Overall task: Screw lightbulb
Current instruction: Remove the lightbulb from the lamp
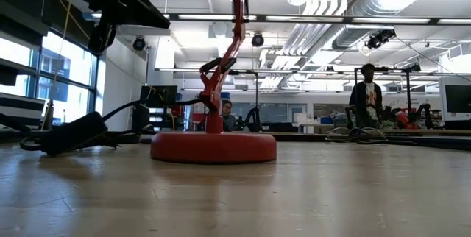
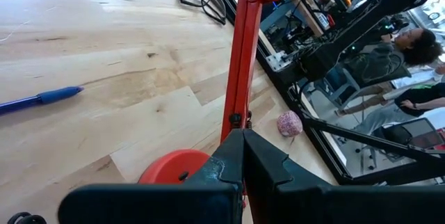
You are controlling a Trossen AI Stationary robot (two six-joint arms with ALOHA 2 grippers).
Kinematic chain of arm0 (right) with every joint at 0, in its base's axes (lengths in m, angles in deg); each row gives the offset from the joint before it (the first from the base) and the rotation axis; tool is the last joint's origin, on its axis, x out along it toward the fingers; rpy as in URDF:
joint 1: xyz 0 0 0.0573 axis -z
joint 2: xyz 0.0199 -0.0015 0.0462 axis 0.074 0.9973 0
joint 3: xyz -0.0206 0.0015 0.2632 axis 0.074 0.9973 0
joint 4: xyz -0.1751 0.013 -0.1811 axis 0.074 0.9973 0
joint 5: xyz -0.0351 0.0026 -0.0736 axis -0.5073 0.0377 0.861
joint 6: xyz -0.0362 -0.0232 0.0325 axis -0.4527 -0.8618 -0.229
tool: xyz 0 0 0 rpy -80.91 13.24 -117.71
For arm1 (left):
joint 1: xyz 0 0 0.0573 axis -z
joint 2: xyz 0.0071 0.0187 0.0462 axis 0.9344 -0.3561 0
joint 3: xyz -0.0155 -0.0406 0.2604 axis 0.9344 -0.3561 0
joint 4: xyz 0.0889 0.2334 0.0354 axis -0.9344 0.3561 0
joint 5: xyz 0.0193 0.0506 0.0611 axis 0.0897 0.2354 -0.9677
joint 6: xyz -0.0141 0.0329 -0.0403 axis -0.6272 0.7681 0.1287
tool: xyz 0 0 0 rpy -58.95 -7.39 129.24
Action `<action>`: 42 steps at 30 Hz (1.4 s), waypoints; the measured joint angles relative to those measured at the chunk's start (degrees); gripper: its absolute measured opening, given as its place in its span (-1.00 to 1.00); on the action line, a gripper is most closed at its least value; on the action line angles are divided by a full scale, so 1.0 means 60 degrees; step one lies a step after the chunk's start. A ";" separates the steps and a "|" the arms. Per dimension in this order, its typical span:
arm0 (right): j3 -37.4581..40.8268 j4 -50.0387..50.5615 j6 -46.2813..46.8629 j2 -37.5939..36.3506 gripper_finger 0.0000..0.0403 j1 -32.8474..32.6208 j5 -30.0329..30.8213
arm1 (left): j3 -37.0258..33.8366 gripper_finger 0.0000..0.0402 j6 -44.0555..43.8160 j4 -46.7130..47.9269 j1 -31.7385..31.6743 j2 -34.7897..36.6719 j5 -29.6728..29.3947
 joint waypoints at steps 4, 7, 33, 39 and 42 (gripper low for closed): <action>-0.0013 0.0238 0.0553 -0.0430 -1.00 -0.0262 -0.0398 | 0.0000 -1.00 -0.0017 -0.0004 0.0000 0.0000 0.0004; -0.0013 0.0539 0.0813 -0.0581 -1.00 -0.0543 -0.1548 | 0.0000 -1.00 -0.0018 0.0000 0.0000 0.0000 0.0004; -0.0010 -0.0475 0.9166 -0.0041 0.51 -0.2304 0.0926 | 0.0000 -1.00 -0.0423 -0.0004 0.0007 0.0000 0.0374; -0.0009 -0.0740 1.1682 0.0679 0.51 -0.3430 0.3765 | 0.0000 -1.00 -0.0090 0.0003 0.0004 0.0000 0.0707; -0.0005 -0.1529 1.2003 0.1001 0.51 -0.3479 0.4310 | 0.0000 -1.00 0.0022 0.0004 0.0004 0.0000 0.0772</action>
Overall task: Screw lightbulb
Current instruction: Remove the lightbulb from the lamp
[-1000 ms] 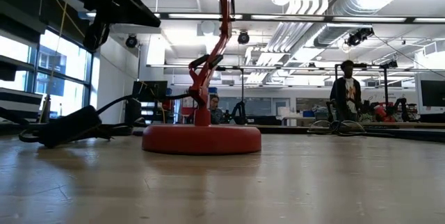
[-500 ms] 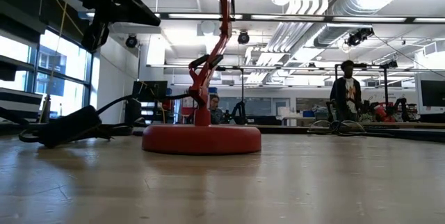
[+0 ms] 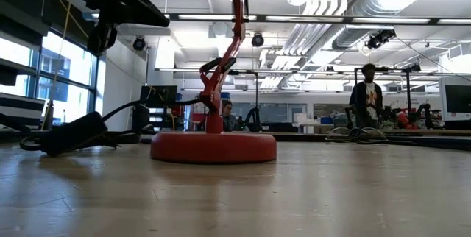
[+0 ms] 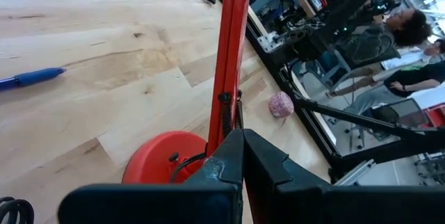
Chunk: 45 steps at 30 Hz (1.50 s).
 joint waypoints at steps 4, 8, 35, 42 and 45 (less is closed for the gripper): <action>0.0000 -0.1020 0.0073 0.0274 0.51 0.0318 0.0210 | 0.0000 -1.00 -0.0029 -0.0006 0.0000 0.0000 0.0125; -0.0007 -0.1530 0.0570 0.0468 0.51 0.0640 -0.0276 | 0.0000 -1.00 -0.0011 -0.0007 0.0000 0.0000 0.0836; 0.0000 -0.2226 0.0668 0.0876 0.51 0.1137 -0.0314 | 0.0004 -1.00 -0.0200 -0.0080 0.0004 -0.0004 0.1242; 0.0000 -0.1999 0.0829 0.0876 0.51 0.1168 -0.0512 | 0.0004 -1.00 -0.0262 -0.0079 0.0003 -0.0004 0.1214; 0.0000 -0.1931 0.0897 0.0876 0.51 0.1357 -0.0690 | 0.0004 -1.00 -0.0266 -0.0076 -0.0004 -0.0004 0.1140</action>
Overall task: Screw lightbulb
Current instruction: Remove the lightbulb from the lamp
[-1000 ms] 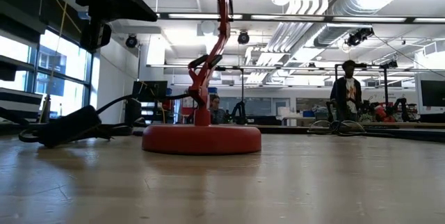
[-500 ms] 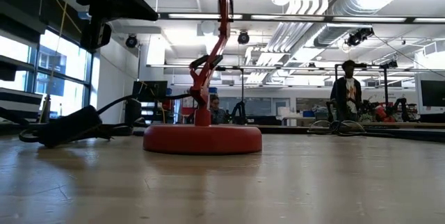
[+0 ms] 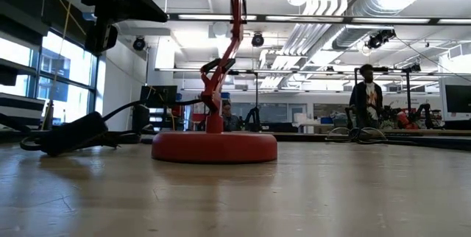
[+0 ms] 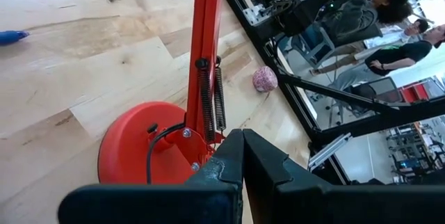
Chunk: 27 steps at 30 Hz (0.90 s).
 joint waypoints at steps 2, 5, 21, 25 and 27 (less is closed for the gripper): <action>0.0000 0.0004 0.0024 0.0000 0.51 0.0182 -0.0217 | 0.0000 -1.00 -0.0004 0.0000 0.0004 0.0003 -0.0017; 0.0000 -0.0035 0.0019 -0.0007 0.51 0.0423 -0.0552 | 0.0000 -1.00 -0.0029 -0.0001 0.0004 0.0000 -0.0018; 0.0000 0.0152 -0.0553 -0.0214 0.51 0.0527 -0.1164 | 0.0000 -1.00 -0.0025 0.0000 0.0004 0.0001 -0.0012; 0.0000 0.0520 -0.0583 -0.0411 0.51 0.0527 -0.0910 | 0.0000 -1.00 -0.0105 0.0001 0.0005 0.0000 -0.0007; 0.0002 0.0629 -0.0535 -0.0441 0.51 0.0529 -0.0887 | 0.0000 -1.00 -0.0175 0.0004 0.0007 0.0000 -0.0007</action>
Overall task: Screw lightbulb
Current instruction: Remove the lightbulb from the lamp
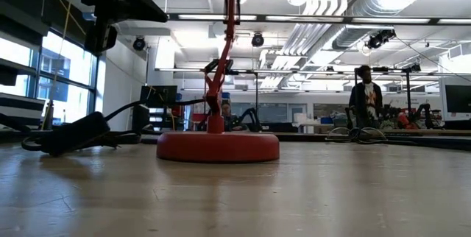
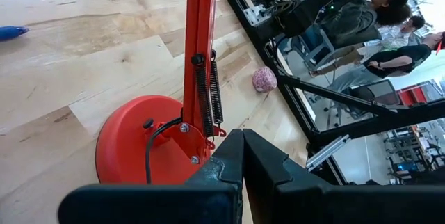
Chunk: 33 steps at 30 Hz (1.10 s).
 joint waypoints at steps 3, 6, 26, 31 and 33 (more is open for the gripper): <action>-0.0001 -0.0008 -0.0034 0.0000 0.51 0.0002 -0.0246 | 0.0000 -1.00 -0.0011 -0.0004 -0.0001 0.0000 0.0000; 0.0002 0.0005 -0.0268 0.0000 0.51 -0.0002 -0.0377 | 0.0000 -1.00 -0.0075 -0.0004 0.0000 0.0002 0.0002; -0.0790 0.2365 -1.0208 -0.1170 0.51 -0.0031 -0.3115 | 0.0000 -1.00 -0.0073 0.0388 0.0000 0.0000 0.0020; -0.1717 0.3442 -1.6029 -0.0502 0.51 -0.0093 -0.1592 | 0.0000 -1.00 -0.0080 0.0630 0.0000 0.0000 0.0131; -0.1916 0.3572 -1.7585 -0.0247 0.51 -0.0093 -0.0853 | 0.0000 -1.00 -0.0084 0.0633 0.0003 0.0000 0.0131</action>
